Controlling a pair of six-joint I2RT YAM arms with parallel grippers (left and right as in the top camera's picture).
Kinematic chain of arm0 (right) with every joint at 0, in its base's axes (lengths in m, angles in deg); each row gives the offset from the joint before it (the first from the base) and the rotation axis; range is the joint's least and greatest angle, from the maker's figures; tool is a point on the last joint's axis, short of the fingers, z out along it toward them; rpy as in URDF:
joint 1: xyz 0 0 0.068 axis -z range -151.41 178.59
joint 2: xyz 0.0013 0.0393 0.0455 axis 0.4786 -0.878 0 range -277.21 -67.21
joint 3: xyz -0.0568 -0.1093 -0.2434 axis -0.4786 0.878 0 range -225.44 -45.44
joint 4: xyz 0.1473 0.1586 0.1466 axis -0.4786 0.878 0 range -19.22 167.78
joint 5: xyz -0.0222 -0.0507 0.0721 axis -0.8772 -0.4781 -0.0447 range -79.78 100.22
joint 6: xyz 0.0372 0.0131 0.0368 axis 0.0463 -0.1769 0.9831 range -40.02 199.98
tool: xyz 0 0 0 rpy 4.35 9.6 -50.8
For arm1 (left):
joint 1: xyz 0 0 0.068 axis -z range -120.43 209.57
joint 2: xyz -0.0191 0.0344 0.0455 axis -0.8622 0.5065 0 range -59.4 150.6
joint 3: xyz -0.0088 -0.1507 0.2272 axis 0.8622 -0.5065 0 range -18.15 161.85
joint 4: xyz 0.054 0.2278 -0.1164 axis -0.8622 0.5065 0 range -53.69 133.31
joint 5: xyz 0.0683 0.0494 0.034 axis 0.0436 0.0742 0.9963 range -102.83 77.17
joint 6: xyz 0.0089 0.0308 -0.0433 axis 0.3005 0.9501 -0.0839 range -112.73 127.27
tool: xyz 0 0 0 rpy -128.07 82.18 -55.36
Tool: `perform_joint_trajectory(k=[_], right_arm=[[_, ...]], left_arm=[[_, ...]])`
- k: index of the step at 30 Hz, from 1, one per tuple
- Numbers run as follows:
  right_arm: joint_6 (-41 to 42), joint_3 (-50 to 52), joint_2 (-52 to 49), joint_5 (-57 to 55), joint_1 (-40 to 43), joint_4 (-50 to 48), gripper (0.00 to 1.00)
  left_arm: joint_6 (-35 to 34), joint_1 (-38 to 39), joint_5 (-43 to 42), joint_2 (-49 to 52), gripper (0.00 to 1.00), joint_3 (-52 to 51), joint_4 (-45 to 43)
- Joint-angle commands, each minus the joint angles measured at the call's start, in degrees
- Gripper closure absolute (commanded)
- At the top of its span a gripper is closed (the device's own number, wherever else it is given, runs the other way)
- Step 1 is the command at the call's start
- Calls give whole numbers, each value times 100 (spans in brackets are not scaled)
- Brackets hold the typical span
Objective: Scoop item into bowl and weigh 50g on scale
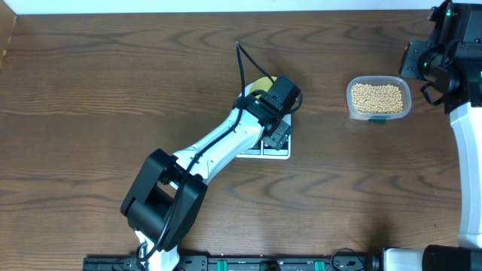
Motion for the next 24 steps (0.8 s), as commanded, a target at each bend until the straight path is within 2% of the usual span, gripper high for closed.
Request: perform_joint_trajectory(k=[1,20,24], right_arm=[[-85,-118,-7,-11,24,-7,99],[-87,-118,-7,-33,24,-4,99],[-107,-118,-7,-33,24,-48,99]], left_arm=[[-236,-7,341,122,17,-225,-46],[-413,-7,529,68,17,-247,149],[-361,9,680,-302,17,-243,131]])
